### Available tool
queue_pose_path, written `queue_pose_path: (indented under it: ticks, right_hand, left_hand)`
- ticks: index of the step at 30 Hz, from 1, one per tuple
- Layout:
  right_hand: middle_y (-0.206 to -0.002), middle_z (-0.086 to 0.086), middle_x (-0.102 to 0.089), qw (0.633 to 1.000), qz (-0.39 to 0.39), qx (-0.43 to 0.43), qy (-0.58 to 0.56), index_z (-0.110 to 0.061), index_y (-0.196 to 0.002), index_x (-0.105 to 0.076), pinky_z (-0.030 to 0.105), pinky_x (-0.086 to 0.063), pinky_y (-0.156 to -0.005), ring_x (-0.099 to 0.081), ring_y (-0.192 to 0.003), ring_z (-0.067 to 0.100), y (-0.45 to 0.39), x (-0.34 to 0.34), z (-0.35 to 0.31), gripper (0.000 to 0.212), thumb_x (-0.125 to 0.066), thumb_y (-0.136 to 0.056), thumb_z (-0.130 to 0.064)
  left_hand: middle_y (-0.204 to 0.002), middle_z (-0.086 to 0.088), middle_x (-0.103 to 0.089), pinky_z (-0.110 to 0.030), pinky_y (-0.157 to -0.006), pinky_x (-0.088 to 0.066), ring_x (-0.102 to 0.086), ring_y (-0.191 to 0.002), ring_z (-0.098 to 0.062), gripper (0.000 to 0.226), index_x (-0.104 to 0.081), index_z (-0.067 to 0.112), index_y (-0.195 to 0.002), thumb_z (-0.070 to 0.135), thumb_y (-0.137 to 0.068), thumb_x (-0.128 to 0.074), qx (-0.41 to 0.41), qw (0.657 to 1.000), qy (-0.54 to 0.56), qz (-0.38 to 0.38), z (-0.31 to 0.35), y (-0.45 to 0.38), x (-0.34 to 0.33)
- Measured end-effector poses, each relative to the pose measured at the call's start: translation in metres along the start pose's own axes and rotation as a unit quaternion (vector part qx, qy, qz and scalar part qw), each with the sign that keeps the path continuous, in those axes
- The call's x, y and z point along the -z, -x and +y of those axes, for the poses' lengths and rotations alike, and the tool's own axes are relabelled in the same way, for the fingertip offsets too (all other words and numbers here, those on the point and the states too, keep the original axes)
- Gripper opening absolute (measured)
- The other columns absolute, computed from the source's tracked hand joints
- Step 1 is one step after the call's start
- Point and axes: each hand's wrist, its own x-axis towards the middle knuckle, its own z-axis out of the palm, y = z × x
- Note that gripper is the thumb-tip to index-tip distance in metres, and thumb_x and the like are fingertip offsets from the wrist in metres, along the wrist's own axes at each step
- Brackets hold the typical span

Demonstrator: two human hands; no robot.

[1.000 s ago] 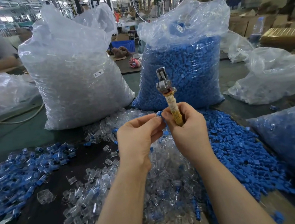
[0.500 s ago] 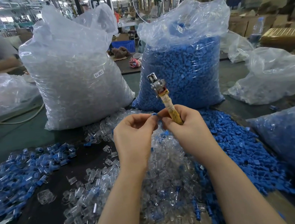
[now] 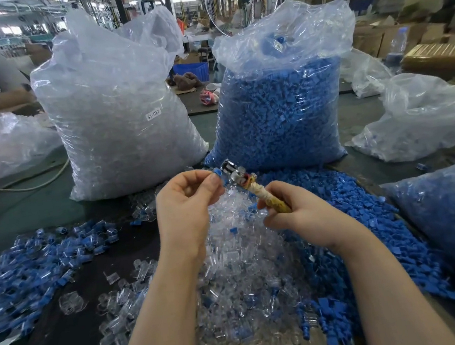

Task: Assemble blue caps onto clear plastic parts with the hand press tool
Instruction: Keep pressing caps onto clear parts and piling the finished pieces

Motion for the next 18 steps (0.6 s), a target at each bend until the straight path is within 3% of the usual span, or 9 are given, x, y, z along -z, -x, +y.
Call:
queue_pose_path:
  ticks: [4, 11, 18]
  right_hand:
    - [-0.082, 0.006, -0.048, 1.0, -0.005, 0.006, -0.001, -0.01, -0.106, -0.055, 0.035, -0.035, -0.067, -0.044, -0.07, 0.018, -0.0012, -0.0015, 0.0019, 0.022, -0.065, -0.087, -0.006]
    - [-0.08, 0.005, -0.046, 1.0, -0.001, 0.007, 0.021, -0.017, -0.101, -0.05, 0.033, -0.034, -0.06, -0.041, -0.064, 0.016, -0.0005, -0.0024, 0.002, 0.023, -0.064, -0.086, -0.007]
    - [-0.072, 0.0, -0.043, 0.998, 0.001, 0.005, 0.061, -0.024, -0.093, -0.045, 0.022, -0.034, -0.048, -0.038, -0.053, 0.009, -0.0003, -0.0034, 0.0001, 0.025, -0.058, -0.084, -0.005]
  left_hand:
    - [-0.064, 0.003, -0.07, -0.017, -0.063, -0.054, -0.066, -0.061, -0.007, 0.014, -0.068, 0.01, -0.08, -0.002, -0.085, -0.068, 0.0, 1.0, -0.007, -0.01, 0.0, -0.0008, 0.0014]
    - [-0.066, 0.002, -0.069, -0.017, -0.064, -0.054, -0.066, -0.063, -0.008, 0.014, -0.068, 0.011, -0.08, -0.002, -0.085, -0.069, -0.005, 1.0, -0.016, -0.014, 0.0008, 0.0004, 0.0012]
    - [-0.073, -0.003, -0.071, -0.019, -0.067, -0.056, -0.068, -0.068, -0.011, 0.009, -0.068, 0.008, -0.084, -0.001, -0.086, -0.068, -0.002, 1.0, -0.013, -0.026, 0.0034, 0.0014, 0.0034]
